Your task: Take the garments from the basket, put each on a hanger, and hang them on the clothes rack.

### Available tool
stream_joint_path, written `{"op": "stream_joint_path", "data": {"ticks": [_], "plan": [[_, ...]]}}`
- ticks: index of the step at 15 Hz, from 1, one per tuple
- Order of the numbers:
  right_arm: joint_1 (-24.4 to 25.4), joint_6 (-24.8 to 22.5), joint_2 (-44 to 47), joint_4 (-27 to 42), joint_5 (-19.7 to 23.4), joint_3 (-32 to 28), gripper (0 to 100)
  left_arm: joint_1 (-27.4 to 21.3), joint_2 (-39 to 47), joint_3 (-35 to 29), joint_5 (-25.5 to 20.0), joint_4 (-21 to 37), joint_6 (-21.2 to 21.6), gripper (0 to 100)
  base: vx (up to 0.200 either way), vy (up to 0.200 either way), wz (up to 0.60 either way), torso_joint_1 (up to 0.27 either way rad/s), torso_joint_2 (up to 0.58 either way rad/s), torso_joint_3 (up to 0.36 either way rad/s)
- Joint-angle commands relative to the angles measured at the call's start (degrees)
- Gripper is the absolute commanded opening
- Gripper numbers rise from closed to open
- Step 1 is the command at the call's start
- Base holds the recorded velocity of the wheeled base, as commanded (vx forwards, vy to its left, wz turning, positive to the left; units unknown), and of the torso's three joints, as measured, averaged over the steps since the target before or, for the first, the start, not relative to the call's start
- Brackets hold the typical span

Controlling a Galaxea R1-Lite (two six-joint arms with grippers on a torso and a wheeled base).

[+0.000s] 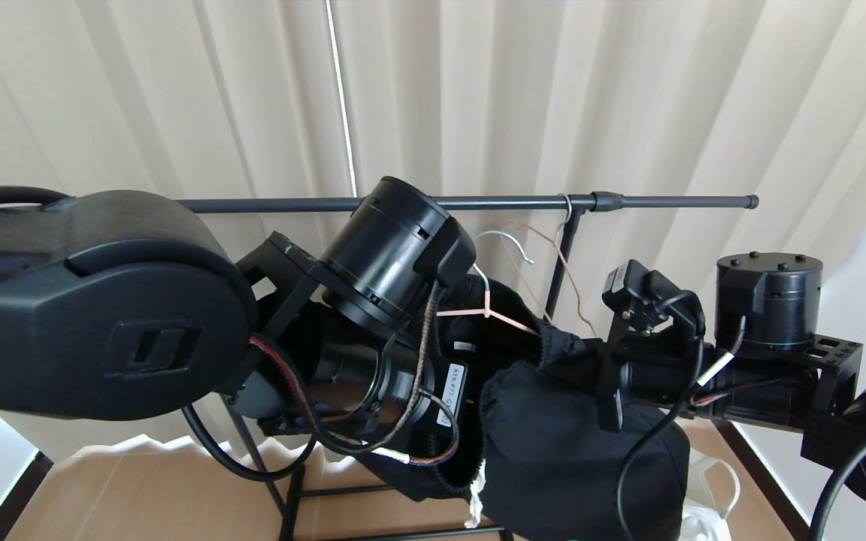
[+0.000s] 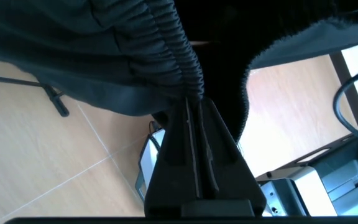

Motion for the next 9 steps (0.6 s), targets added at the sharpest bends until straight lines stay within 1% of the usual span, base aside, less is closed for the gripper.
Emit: {"op": "stream_joint_path", "data": {"ticks": [1,7,8,9], "plan": [[0.1,0.05,-1.42,-0.02,-0.06,0.26,0,0.01,0.67,-0.03,0.4,0.02,-0.01,0,0.0,0.0,0.0,0.0,0.0,0.0],[0.19,-0.04,-3.0,-0.02,-0.06,0.7,0,0.27,0.76,-0.03,0.76,-0.06,0.08,0,0.0,0.0,0.0,0.0,0.0,0.0],[0.89,-0.04,-3.44,-0.02,-0.06,0.79,0,0.36,0.76,-0.03,0.76,-0.06,0.08,0,0.0,0.0,0.0,0.0,0.0,0.0],[1.5,-0.13,-4.05,-0.02,-0.14,1.05,0,0.36,0.93,0.06,0.76,-1.47,0.16,0,0.0,0.0,0.0,0.0,0.0,0.0]]}}
